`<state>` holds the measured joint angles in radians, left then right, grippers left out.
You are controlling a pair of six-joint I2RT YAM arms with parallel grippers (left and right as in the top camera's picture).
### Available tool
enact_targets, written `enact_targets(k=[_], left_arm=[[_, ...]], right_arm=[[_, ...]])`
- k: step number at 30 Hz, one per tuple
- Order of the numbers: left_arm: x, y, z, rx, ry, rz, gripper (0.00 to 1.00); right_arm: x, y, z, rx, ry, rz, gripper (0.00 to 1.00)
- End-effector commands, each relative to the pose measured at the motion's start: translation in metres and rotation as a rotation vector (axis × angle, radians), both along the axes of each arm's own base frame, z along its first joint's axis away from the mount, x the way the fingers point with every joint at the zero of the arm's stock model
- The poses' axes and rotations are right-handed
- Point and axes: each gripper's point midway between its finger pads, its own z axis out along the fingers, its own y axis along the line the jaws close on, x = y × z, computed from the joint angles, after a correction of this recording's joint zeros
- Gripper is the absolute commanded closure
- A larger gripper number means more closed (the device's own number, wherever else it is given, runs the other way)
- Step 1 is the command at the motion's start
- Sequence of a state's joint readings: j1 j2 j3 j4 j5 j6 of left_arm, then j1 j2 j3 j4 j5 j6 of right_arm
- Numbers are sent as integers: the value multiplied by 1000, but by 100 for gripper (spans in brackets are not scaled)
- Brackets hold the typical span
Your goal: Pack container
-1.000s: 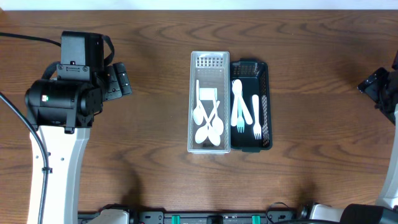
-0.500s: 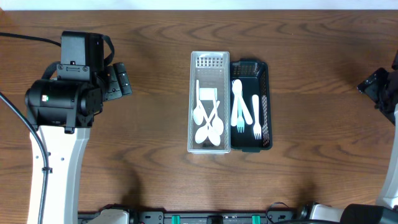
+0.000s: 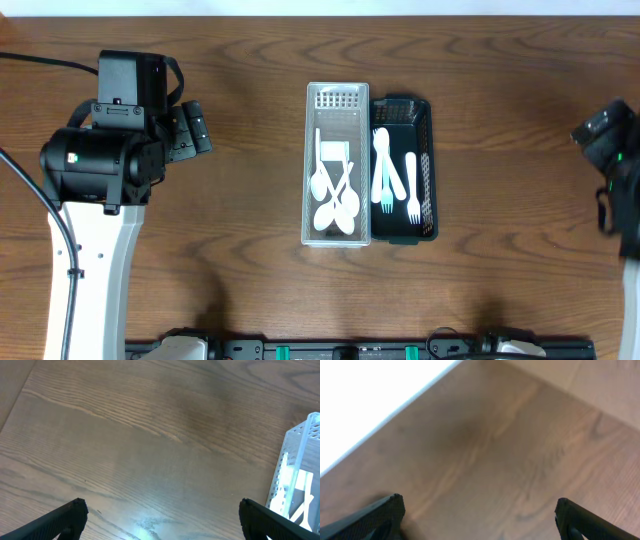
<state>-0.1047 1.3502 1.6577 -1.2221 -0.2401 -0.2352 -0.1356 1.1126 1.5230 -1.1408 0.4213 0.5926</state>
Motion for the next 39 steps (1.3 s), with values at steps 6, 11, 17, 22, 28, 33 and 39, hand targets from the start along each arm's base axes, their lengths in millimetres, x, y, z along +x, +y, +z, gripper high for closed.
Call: enact_targets(k=[6, 11, 17, 22, 28, 33, 39], left_arm=[[-1, 4, 5, 15, -13, 9, 2], [-1, 4, 5, 15, -13, 9, 2], [-1, 4, 5, 15, -13, 9, 2], [-1, 4, 5, 15, -13, 9, 2], [-1, 4, 5, 14, -13, 9, 2], [-1, 4, 5, 15, -13, 9, 2], [-1, 4, 5, 15, -13, 9, 2]], right_arm=[[-39, 8, -26, -69, -143, -12, 1], [-53, 16, -84, -42, -220, 29, 1], [-64, 23, -147, -21, -232, 59, 1], [-69, 27, -182, -7, -243, 82, 1], [-71, 37, -198, 9, -298, 131, 1], [-69, 46, -207, 15, -313, 179, 1], [-68, 46, -220, 15, -303, 178, 1]])
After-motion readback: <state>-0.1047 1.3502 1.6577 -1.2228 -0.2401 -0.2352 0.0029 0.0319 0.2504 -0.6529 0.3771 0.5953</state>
